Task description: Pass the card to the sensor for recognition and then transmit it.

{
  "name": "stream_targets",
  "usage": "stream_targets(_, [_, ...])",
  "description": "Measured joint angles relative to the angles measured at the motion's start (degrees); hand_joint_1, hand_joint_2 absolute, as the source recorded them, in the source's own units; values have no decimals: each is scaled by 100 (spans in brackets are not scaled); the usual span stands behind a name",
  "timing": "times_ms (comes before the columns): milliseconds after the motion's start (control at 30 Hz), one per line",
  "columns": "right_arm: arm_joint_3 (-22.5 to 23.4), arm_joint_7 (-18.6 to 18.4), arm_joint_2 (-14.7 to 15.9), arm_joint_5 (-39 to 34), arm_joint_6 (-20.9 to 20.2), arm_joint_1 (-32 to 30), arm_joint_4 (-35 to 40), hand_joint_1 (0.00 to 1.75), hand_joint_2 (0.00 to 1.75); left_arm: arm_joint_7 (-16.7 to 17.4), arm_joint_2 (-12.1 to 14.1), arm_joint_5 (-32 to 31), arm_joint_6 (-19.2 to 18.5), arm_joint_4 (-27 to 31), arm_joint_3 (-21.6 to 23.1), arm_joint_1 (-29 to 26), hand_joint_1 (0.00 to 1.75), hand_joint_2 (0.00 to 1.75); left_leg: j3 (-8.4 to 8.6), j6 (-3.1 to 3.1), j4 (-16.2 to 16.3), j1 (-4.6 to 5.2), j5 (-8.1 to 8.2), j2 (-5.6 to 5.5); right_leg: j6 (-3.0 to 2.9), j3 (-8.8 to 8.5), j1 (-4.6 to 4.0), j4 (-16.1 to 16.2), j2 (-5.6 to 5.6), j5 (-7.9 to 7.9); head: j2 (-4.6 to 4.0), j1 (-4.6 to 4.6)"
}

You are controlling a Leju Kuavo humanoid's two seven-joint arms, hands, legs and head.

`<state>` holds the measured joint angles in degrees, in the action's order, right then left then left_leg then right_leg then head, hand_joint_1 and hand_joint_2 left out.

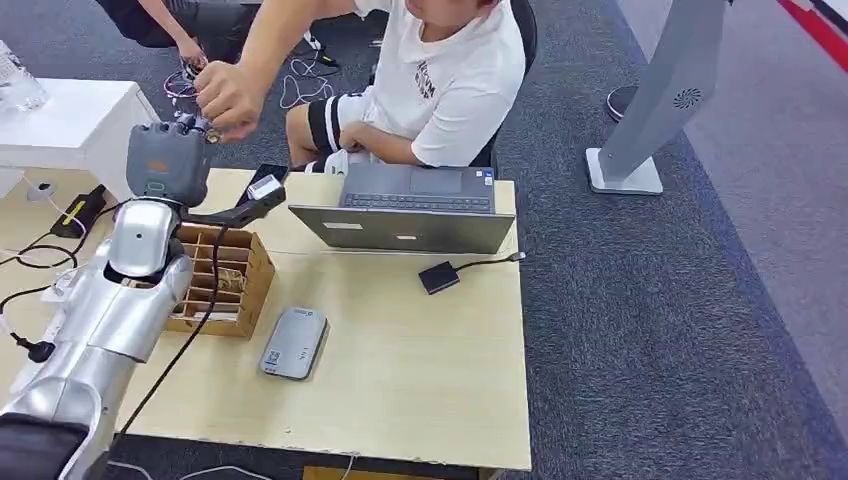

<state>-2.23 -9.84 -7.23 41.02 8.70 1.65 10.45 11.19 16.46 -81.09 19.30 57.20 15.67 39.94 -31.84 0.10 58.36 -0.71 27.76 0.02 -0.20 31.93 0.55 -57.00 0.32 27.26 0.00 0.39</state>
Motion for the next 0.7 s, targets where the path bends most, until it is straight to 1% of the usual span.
stream_targets(67, [0, -24, 2, 0, -9, -1, 0, 0, 175, 0, -4, 0, 0, -77, 0, 21, 175, 175, 0, 0, 0, 1, 0, 0, 0, 1, 0, 0, 0, 0, 0, 0])
stream_targets(300, [0, -28, 2, 0, -11, -1, 0, 0, 175, 0, -4, 0, 0, -83, 2, 21, 175, 175, 0, 0, 0, 1, 0, 0, 0, 1, 0, 0, 0, 0, 0, 0])
stream_targets(333, [0, -109, 7, -2, -29, -1, 0, 0, 175, 0, -11, -4, 2, -146, 0, 28, 175, 175, 0, 0, 0, 1, 0, 0, 0, 2, 0, 0, 0, 0, 0, 0])
stream_targets(367, [0, -162, 15, 13, -37, -2, 0, 0, 175, 0, -18, -15, 15, -195, 2, 44, 0, 175, -1, 0, 0, 1, 0, 0, 0, 2, 0, 0, 0, 0, 0, 2])
stream_targets(400, [0, -122, 24, 15, -37, -2, 0, 0, 175, -2, -39, 28, 208, -243, 0, 50, 0, 175, 0, 0, 0, 1, 0, 0, 0, 2, 0, 0, 0, 0, 0, 0])
stream_targets(567, [0, -98, 26, 15, -35, -2, 0, 0, 175, -9, -68, 46, 210, -278, 0, 50, 0, 175, 0, 0, 0, 0, 0, 1, 0, 2, 0, 0, 0, 0, 0, 0])
stream_targets(700, [11, -30, 26, 24, -24, -1, 0, 0, 175, -175, -87, 170, 336, -250, 0, 8, 0, 175, -2, 0, 0, 0, 0, 0, 0, 1, 0, -1, 0, 0, 0, 0])
